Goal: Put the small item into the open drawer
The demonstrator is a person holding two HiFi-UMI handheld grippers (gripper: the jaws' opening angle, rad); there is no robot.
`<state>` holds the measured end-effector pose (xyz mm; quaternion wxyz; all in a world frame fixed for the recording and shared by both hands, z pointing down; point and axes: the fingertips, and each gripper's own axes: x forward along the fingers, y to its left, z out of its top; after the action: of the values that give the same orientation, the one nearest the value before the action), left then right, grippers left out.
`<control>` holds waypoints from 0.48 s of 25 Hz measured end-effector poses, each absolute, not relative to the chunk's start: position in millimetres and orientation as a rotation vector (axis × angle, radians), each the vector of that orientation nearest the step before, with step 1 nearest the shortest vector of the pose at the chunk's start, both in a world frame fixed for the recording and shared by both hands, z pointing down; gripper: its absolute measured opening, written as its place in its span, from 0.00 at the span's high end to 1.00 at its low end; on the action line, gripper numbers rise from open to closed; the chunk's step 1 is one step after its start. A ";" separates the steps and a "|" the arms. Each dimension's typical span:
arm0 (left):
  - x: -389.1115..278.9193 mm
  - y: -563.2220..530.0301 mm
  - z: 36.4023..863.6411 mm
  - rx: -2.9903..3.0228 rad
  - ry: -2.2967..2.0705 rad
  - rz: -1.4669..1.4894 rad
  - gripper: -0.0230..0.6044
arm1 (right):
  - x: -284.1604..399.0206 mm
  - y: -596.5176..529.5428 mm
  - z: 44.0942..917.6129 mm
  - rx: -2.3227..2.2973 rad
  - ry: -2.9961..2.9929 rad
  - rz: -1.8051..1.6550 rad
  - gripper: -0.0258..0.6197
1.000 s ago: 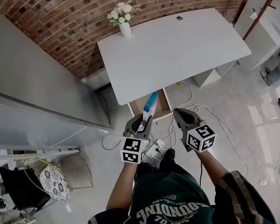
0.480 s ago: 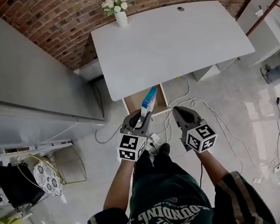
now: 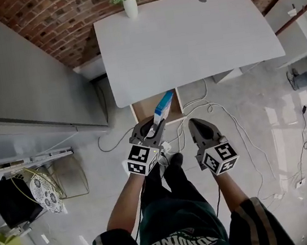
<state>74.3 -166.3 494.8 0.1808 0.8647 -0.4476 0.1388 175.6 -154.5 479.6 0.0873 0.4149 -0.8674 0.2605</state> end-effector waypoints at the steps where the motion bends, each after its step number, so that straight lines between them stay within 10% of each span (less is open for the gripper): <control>1: 74.4 -166.1 500.7 2.437 -1.262 0.397 0.81 | 175.8 -152.9 483.2 1.239 -2.577 0.787 0.92; 12: 79.4 -173.2 563.9 2.429 -1.144 0.483 0.81 | 186.9 -156.3 526.3 1.286 -2.513 0.833 0.92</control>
<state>79.4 -173.2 563.9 0.2052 0.8714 -0.4105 0.1731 186.9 -156.3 526.3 0.0989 0.4347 -0.8497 0.2816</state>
